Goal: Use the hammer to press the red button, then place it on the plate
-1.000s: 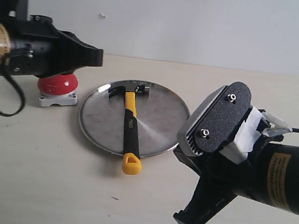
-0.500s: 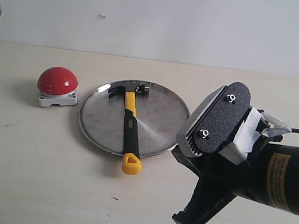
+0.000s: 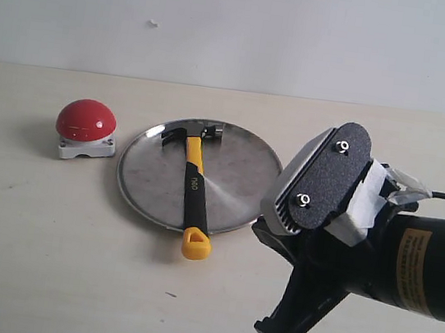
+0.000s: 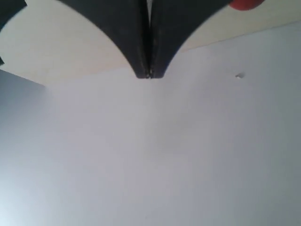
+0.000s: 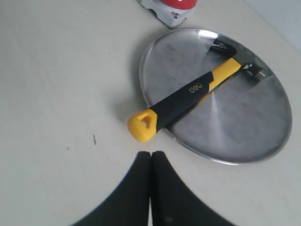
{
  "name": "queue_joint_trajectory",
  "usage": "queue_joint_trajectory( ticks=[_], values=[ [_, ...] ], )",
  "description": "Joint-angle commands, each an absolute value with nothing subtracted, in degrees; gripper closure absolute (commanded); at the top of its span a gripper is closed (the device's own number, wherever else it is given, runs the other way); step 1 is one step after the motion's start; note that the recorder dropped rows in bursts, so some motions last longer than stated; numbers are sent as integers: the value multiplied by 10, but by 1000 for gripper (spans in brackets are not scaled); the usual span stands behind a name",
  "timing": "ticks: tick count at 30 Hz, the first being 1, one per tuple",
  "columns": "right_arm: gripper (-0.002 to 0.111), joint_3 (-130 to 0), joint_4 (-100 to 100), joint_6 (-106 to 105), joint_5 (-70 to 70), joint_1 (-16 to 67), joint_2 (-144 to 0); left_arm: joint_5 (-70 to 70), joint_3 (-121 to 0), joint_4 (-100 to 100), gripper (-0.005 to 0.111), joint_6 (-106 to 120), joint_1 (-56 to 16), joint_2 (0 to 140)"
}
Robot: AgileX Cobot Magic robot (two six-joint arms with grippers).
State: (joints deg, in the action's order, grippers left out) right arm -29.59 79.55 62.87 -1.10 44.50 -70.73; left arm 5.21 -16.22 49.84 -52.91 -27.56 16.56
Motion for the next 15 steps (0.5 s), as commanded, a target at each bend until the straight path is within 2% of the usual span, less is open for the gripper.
queue_joint_trajectory(
  ticks=[1,3,6,15],
  values=[
    [108,-295,798,626,-14,441,-707,153,-100,494,107,-569,-125,110],
    [108,-295,798,626,-14,441,-707,217,-60,494,107,-573,-30,82],
    [108,-295,798,626,-14,441,-707,262,-19,515,107,-573,50,65],
    [108,-295,798,626,-14,441,-707,254,0,530,107,-572,71,65]
  ],
)
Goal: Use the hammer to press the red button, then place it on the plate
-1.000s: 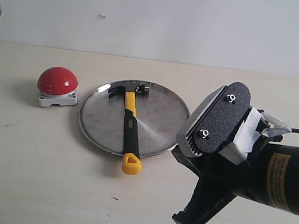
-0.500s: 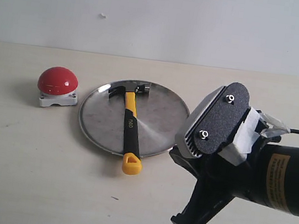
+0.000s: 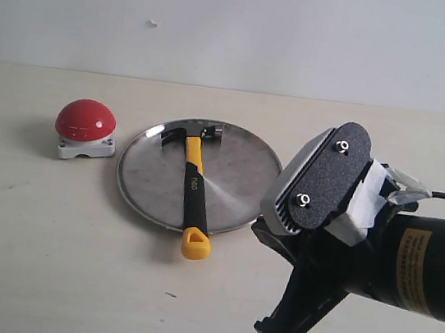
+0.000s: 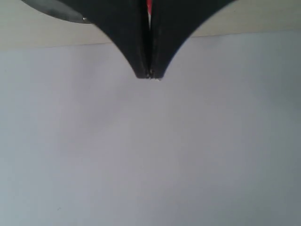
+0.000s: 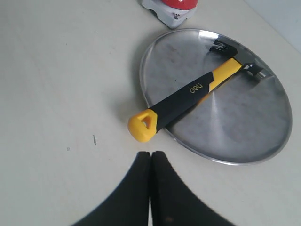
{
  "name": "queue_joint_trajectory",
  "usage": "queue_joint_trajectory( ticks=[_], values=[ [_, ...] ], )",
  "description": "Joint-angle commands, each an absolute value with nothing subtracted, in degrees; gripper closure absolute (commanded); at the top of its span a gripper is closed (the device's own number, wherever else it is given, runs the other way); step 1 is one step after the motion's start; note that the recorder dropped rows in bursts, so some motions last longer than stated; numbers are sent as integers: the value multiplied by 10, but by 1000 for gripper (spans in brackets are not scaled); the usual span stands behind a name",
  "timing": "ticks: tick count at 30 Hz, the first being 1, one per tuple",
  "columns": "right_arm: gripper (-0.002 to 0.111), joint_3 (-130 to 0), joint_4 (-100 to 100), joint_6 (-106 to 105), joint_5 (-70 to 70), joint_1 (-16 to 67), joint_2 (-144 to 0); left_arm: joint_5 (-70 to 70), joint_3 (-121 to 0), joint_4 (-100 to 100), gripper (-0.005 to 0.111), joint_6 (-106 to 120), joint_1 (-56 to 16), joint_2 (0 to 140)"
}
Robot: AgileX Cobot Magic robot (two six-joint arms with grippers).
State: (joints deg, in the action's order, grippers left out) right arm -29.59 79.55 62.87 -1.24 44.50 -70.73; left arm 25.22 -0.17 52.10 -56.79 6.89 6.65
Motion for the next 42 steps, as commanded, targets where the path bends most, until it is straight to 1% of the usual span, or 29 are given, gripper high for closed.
queue_joint_trajectory(
  ticks=[1,4,9,13,16,18,24,28,42],
  values=[
    [108,-295,798,626,-14,441,-707,249,0,534,107,-567,71,65],
    [108,-295,796,626,-15,441,-707,239,0,488,107,-525,71,65],
    [108,-295,795,626,-18,441,-707,196,0,297,107,-392,71,65],
    [108,-295,794,626,-18,441,-707,110,0,165,107,-313,71,65],
    [108,-295,794,626,-18,441,-707,10,0,94,107,-281,71,65],
    [108,-295,794,626,-18,441,-707,-52,0,83,107,-281,71,65],
    [108,-295,794,626,-18,441,-707,-122,0,92,107,-241,71,65],
    [108,-295,794,626,-19,441,-707,-138,0,103,107,-196,71,65],
    [108,-295,782,626,-34,441,-707,-154,0,102,107,-190,69,54]
  ],
)
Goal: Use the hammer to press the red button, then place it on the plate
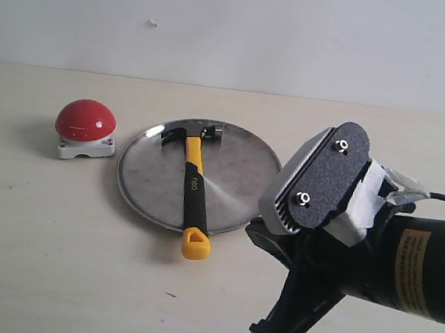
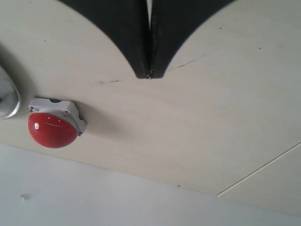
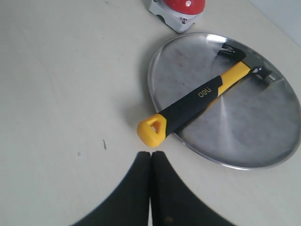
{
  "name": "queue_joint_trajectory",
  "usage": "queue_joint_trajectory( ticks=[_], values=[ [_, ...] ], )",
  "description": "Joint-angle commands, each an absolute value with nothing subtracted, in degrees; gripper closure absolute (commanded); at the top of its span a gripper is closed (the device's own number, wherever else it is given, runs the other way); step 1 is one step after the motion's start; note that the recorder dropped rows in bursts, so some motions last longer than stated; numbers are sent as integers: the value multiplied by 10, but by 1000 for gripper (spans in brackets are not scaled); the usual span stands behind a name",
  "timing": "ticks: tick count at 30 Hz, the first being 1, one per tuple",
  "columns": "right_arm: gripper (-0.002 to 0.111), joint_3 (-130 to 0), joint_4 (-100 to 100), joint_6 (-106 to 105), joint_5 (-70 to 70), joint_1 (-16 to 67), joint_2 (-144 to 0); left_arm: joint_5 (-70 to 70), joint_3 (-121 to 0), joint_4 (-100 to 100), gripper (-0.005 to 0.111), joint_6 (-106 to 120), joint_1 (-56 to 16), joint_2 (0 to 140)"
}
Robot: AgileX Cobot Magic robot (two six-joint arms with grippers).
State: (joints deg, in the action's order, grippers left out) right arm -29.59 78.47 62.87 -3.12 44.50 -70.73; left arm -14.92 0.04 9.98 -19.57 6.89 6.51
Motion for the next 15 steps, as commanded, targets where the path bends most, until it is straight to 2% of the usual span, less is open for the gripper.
queue_joint_trajectory(
  ticks=[1,6,15],
  values=[
    [108,-295,782,626,-34,441,-707,-155,0,102,107,-190,69,47],
    [108,-295,779,626,-34,441,-707,-158,0,102,107,-190,69,2],
    [108,-295,779,626,-35,441,-707,-175,0,102,107,-188,67,0]
  ],
)
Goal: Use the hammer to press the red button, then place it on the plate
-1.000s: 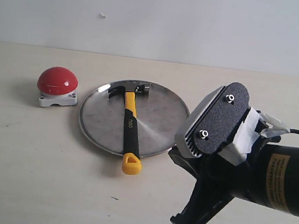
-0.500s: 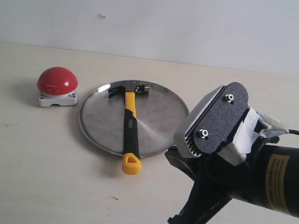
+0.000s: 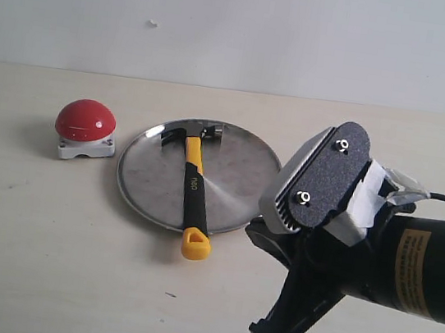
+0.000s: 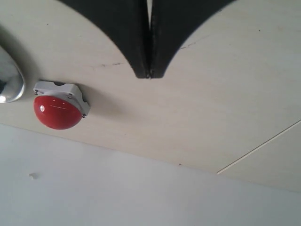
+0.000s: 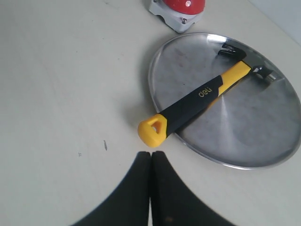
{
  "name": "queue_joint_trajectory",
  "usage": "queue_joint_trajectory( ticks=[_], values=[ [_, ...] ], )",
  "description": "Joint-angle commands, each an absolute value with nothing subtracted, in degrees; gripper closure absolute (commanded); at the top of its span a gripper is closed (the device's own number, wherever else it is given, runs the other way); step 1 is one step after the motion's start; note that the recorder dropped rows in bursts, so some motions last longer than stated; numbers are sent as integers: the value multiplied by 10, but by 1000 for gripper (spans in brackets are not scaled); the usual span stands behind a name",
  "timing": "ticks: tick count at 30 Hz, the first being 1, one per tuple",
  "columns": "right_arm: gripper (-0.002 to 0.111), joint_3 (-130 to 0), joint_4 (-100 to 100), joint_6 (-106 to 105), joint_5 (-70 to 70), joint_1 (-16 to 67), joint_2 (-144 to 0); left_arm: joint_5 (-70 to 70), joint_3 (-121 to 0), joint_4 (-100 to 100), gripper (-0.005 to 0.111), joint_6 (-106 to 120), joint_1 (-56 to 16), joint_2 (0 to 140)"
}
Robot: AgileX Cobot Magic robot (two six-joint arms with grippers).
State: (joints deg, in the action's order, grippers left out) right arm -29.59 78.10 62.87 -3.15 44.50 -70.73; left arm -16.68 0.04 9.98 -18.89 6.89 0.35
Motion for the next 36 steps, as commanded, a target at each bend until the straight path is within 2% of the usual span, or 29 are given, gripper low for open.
queue_joint_trajectory(
  ticks=[1,15,20,26,29,36],
  values=[
    [108,-295,779,626,-35,441,-707,-175,0,102,107,-188,67,0],
    [108,-295,782,624,-34,441,-707,-175,0,102,107,-188,67,0],
    [108,-295,813,541,-10,441,-706,-175,0,102,107,-188,67,0],
    [108,-295,813,540,-6,438,-626,-175,0,102,107,-188,67,0],
    [108,-295,780,606,-7,398,-549,-175,0,102,107,-188,67,0],
    [108,-280,702,813,-12,200,-358,-175,0,102,107,-188,67,0]
  ],
)
